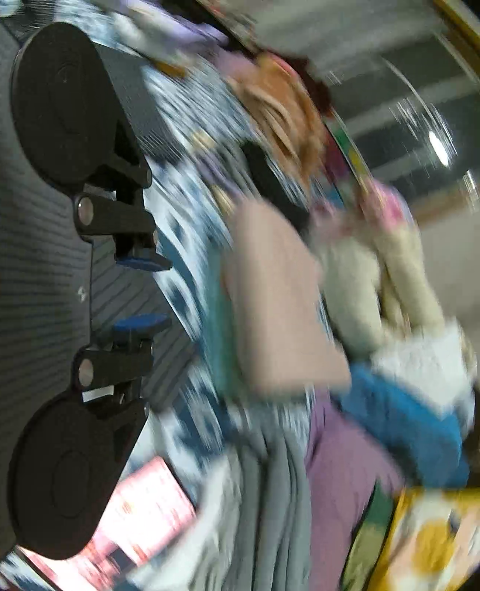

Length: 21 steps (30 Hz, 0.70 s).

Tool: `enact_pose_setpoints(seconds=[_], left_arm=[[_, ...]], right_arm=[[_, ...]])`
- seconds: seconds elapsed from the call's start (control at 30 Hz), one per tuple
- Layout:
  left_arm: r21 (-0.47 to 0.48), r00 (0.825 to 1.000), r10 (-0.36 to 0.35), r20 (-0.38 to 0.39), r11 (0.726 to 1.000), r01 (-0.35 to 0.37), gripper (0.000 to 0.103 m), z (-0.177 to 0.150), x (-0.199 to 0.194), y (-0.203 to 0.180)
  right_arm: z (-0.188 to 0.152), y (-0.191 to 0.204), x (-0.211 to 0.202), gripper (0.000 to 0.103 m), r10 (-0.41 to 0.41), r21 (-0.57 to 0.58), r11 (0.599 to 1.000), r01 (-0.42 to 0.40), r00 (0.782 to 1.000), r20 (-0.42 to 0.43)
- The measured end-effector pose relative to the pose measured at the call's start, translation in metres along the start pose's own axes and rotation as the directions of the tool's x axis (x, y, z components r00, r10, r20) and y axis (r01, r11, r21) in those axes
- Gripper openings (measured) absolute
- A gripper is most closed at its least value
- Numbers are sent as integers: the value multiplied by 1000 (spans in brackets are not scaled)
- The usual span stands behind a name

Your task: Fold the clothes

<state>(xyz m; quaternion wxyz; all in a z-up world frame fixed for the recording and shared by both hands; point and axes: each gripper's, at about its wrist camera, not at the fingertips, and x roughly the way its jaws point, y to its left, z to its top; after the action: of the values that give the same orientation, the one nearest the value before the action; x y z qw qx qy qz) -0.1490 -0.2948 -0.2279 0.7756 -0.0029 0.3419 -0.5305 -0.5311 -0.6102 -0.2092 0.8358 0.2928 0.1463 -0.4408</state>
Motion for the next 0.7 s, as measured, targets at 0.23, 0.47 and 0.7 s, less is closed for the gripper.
enact_pose_setpoints(seconds=[0.23,0.47,0.7], left_arm=[[251,1000,-31,-7,967,32,59,-30,-37,-42],[587,998,37,-43,809,-5,60,-90,-54,-94],[662,984,180,-3,737,-133,40,-102,-30,-96]], right_arm=[[-88,116,-48,41,282,-386,868,-313,950,-136],[-177,178,-83,52,294,-691,624,-365,929,-226],[-176,190,-67,50,269,-681,652,-333,941,-203]])
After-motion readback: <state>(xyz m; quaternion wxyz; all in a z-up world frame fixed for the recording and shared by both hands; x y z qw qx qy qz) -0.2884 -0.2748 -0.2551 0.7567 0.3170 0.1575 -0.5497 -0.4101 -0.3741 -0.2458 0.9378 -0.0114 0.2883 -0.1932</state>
